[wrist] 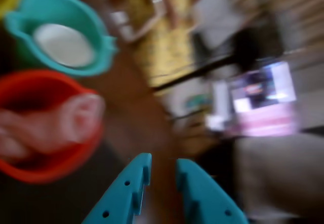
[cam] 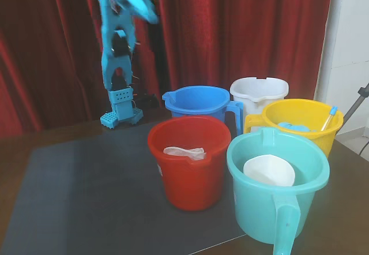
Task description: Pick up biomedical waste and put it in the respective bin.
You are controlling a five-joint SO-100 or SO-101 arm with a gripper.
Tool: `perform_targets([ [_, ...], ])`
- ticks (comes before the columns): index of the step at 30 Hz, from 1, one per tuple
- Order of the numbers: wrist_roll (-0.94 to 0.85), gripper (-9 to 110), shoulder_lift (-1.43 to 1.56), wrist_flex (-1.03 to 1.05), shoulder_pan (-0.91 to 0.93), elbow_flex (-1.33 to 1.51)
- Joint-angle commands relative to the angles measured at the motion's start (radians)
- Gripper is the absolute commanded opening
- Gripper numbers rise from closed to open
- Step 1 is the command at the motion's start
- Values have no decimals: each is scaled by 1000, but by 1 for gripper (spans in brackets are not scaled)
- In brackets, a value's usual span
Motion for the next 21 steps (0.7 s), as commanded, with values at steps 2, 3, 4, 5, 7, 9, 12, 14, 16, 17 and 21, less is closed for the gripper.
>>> perform_targets([
  [2, -192, 0, 206, 348, 40, 31],
  [3, -253, 0, 249, 347, 55, 78],
  [4, -314, 0, 298, 347, 60, 137],
  [5, -360, 0, 350, 347, 61, 193],
  [7, -411, 0, 465, 347, 60, 342],
  [9, -436, 0, 583, 347, 63, 514],
  [12, -434, 0, 778, 316, 71, 793],
  [14, -436, 0, 917, 224, 72, 1023],
  [16, -488, 0, 1080, 72, 72, 1301],
  [17, -525, 0, 1183, -20, 74, 1460],
  [21, -555, 0, 1540, -327, 87, 2011],
])
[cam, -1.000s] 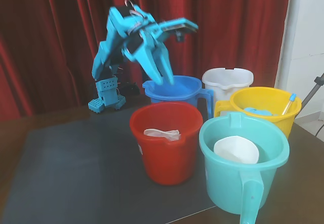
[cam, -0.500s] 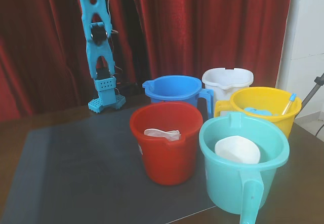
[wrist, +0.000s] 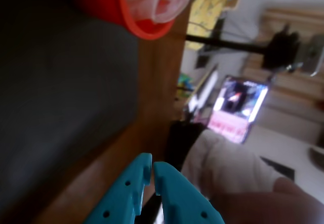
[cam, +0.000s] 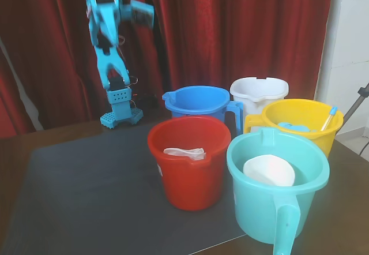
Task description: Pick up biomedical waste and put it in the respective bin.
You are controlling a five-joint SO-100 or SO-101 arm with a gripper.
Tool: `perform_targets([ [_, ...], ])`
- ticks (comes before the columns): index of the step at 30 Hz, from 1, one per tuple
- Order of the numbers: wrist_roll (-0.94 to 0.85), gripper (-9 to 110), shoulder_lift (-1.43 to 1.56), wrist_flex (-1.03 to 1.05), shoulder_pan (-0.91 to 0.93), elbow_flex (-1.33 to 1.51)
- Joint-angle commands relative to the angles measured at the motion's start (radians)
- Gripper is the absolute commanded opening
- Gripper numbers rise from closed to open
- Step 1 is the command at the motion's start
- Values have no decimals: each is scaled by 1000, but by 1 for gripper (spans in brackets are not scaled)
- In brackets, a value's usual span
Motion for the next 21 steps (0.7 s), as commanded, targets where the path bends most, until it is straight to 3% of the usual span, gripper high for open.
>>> perform_targets([
  [1, -5, 0, 302, -210, 60, 337],
  [4, -14, 0, 549, -359, 126, 715],
  [6, -5, 0, 523, -368, 140, 788],
  [21, -5, 0, 480, -302, 140, 1072],
])
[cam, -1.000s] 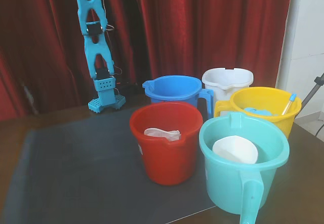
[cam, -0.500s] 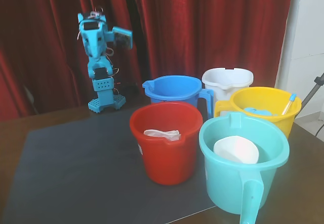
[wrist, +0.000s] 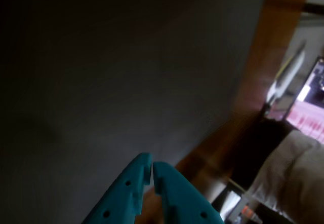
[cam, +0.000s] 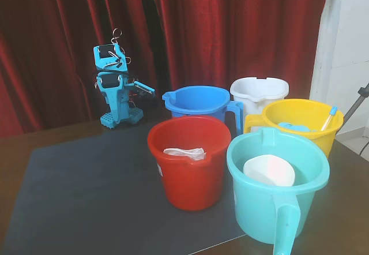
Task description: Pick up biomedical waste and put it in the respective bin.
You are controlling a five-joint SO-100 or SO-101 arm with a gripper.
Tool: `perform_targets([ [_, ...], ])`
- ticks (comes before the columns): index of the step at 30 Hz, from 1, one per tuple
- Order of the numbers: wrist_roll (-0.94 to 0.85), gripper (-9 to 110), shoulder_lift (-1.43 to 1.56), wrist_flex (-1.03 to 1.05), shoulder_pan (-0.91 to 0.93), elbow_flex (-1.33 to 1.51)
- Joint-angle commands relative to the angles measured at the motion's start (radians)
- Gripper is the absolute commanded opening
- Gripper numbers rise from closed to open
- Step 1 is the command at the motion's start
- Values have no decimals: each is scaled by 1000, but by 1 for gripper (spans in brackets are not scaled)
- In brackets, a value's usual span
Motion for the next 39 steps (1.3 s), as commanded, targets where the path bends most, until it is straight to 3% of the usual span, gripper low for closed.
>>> perform_targets([
  [1, -3, 0, 5, 46, -8, -3],
  [14, -3, 0, 5, 443, 135, -64],
  [39, -5, 0, 3, 443, 186, -69],
])
